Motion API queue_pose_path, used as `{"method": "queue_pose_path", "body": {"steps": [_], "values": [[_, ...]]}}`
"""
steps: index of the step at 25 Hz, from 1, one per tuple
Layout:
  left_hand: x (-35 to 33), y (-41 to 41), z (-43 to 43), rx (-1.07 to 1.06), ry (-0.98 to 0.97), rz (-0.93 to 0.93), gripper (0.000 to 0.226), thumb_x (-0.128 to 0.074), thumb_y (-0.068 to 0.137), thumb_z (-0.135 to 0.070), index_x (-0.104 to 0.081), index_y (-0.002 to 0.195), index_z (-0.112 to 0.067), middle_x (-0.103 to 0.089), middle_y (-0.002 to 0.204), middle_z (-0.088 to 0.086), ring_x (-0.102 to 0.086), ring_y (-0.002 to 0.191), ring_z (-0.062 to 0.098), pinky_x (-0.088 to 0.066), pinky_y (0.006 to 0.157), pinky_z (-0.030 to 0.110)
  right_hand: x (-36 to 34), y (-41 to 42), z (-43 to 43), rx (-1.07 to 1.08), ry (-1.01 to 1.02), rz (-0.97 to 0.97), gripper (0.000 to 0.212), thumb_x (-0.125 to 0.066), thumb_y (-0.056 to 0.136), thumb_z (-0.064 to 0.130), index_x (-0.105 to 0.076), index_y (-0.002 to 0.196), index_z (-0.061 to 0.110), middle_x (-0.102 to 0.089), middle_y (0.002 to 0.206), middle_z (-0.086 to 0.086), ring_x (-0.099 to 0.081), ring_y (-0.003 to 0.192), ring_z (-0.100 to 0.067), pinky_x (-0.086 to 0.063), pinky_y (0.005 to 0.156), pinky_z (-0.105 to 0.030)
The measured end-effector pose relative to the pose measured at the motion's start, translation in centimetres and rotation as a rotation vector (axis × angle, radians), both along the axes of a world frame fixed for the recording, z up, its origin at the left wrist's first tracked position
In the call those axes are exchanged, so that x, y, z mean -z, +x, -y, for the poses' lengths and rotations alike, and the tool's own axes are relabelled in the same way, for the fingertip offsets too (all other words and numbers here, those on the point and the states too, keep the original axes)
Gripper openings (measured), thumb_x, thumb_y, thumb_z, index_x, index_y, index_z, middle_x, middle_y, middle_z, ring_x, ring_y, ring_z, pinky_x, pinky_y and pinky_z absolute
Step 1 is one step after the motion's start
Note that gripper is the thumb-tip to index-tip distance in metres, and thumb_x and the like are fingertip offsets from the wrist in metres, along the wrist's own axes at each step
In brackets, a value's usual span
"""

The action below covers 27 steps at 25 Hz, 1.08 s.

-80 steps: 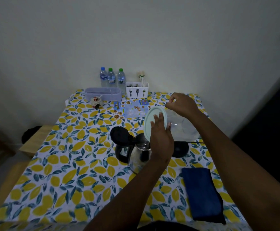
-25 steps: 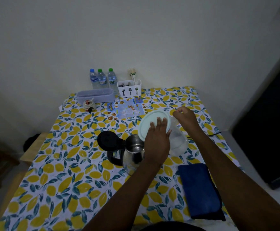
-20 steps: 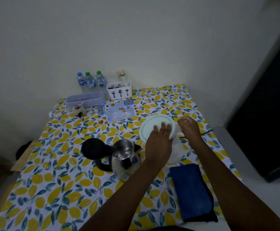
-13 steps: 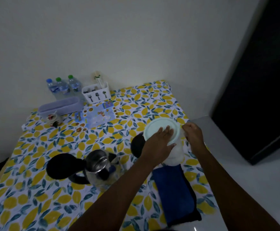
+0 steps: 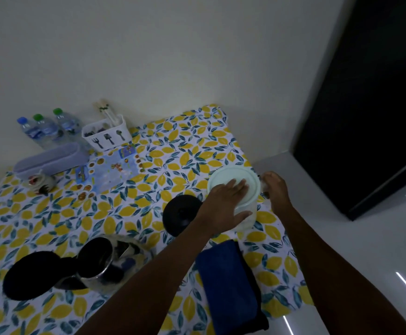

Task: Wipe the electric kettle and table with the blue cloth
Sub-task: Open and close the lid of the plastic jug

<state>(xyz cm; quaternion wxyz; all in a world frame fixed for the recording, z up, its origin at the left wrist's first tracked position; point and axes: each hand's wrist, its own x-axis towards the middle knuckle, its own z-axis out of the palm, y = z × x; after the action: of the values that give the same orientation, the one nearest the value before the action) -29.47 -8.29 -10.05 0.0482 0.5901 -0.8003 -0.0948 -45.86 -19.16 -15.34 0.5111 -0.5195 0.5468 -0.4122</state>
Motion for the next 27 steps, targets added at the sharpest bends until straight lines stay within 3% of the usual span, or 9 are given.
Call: {"method": "queue_pose_path", "body": {"steps": [2, 5, 8, 12, 15, 18, 22, 27], "values": [[0.7, -0.8, 0.4, 0.009, -0.009, 0.003, 0.071, -0.041, 0.096, -0.054, -0.020, 0.151, -0.014, -0.018, 0.162, 0.003, -0.016, 0.149, 0.023, -0.023, 0.119, 0.044, 0.4, -0.8, 0.4, -0.020, 0.010, 0.003, 0.024, -0.046, 0.091, 0.004, -0.056, 0.070, 0.010, -0.051, 0.080, -0.013, -0.050, 0.062, -0.012, -0.039, 0.052, -0.031], [1.7, -2.4, 0.3, 0.017, -0.038, 0.029, 0.069, -0.040, 0.097, -0.051, -0.021, 0.150, -0.011, -0.020, 0.162, 0.006, -0.017, 0.149, 0.025, -0.024, 0.118, 0.043, 1.1, -1.9, 0.4, -0.024, 0.052, 0.005, 0.023, -0.047, 0.090, 0.012, -0.060, 0.073, 0.021, -0.058, 0.080, -0.002, -0.054, 0.067, -0.010, -0.045, 0.057, -0.026], [2.4, -2.8, 0.3, 0.004, -0.053, 0.041, 0.069, -0.037, 0.098, -0.052, -0.021, 0.150, -0.011, -0.018, 0.162, 0.005, -0.015, 0.149, 0.024, -0.024, 0.118, 0.042, 1.3, -2.1, 0.2, 0.012, 0.026, -0.008, 0.017, -0.051, 0.089, 0.010, -0.062, 0.077, 0.012, -0.060, 0.082, -0.005, -0.056, 0.070, -0.013, -0.045, 0.058, -0.021], [1.9, -2.4, 0.1, -0.003, -0.039, -0.104, 0.068, -0.046, 0.094, -0.052, -0.030, 0.148, -0.014, -0.026, 0.160, 0.001, -0.018, 0.149, 0.019, -0.023, 0.117, 0.041, 0.5, -2.5, -1.2, 0.086, -0.056, -0.140, 0.020, -0.052, 0.095, 0.026, -0.067, 0.101, 0.014, -0.067, 0.104, -0.004, -0.059, 0.095, -0.014, -0.044, 0.084, -0.030], [1.4, -1.3, -1.4, -0.111, -0.137, -0.362, 0.054, -0.052, 0.094, -0.045, -0.047, 0.140, -0.017, -0.048, 0.148, 0.001, -0.037, 0.140, 0.019, -0.030, 0.114, 0.040, -0.1, -2.6, -5.2, 0.108, -0.120, -0.180, 0.036, -0.051, 0.096, 0.033, -0.055, 0.129, 0.018, -0.057, 0.129, 0.005, -0.049, 0.117, -0.005, -0.035, 0.101, -0.025], [1.5, 1.1, -4.7, -0.234, -0.221, -0.504, 0.041, -0.052, 0.097, -0.034, -0.052, 0.134, -0.017, -0.056, 0.138, 0.002, -0.045, 0.131, 0.017, -0.037, 0.113, 0.036, -0.3, -1.8, -10.3, 0.126, -0.290, -0.293, 0.044, -0.052, 0.096, 0.026, -0.046, 0.138, 0.016, -0.046, 0.145, -0.002, -0.040, 0.133, -0.010, -0.030, 0.110, -0.028], [1.8, 4.7, -10.7, -0.273, -0.184, -0.543, 0.038, -0.052, 0.097, -0.026, -0.053, 0.133, -0.015, -0.057, 0.136, 0.005, -0.048, 0.129, 0.021, -0.037, 0.110, 0.036, -1.5, 1.4, -16.7, 0.050, -0.522, -0.397, 0.055, -0.053, 0.092, 0.020, -0.036, 0.144, 0.013, -0.036, 0.149, 0.001, -0.029, 0.141, -0.012, -0.024, 0.115, -0.024], [2.1, 10.3, -18.7, -0.373, -0.195, -0.482, 0.039, -0.050, 0.098, -0.031, -0.053, 0.133, -0.016, -0.059, 0.135, 0.006, -0.051, 0.126, 0.023, -0.042, 0.107, 0.040, -1.1, 8.6, -24.5, -0.190, -0.462, -0.433, 0.071, -0.054, 0.088, 0.042, -0.015, 0.148, 0.035, -0.022, 0.154, 0.011, -0.017, 0.143, -0.003, -0.022, 0.114, -0.026]]}}
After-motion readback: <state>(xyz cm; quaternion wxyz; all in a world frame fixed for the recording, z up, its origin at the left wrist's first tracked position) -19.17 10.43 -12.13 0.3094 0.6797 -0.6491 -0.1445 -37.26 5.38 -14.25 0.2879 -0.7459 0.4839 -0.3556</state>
